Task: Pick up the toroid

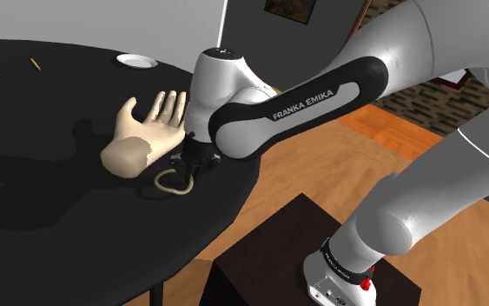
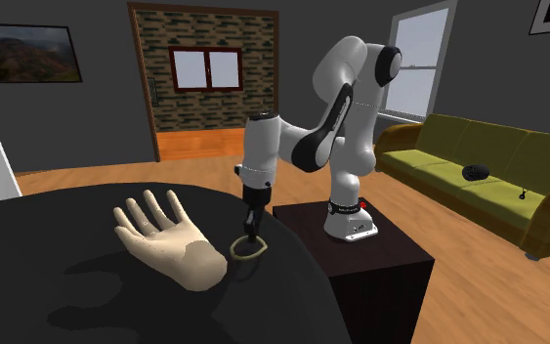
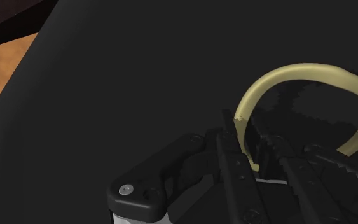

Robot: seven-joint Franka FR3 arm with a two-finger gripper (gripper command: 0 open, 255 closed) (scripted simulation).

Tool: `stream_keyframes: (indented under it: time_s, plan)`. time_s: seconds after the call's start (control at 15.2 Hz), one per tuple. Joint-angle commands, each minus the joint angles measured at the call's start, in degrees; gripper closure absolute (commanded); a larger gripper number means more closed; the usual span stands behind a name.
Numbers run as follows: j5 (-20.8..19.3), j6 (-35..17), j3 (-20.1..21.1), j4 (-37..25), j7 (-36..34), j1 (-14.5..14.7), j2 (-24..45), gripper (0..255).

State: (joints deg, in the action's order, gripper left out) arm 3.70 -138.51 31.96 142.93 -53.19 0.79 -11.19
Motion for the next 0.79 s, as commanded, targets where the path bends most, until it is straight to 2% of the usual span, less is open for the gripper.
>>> stream_keyframes:
  time_s: [0.0,0.59,0.73]
  plan:
    - [0.8,1.81,-0.3,-0.66,0.57,0.29,-1.25,255]
    - [2.83,9.53,-1.86,-4.3,2.54,1.02,-5.69,255]
    - [2.85,9.66,-1.89,-4.37,2.56,1.03,-5.75,255]
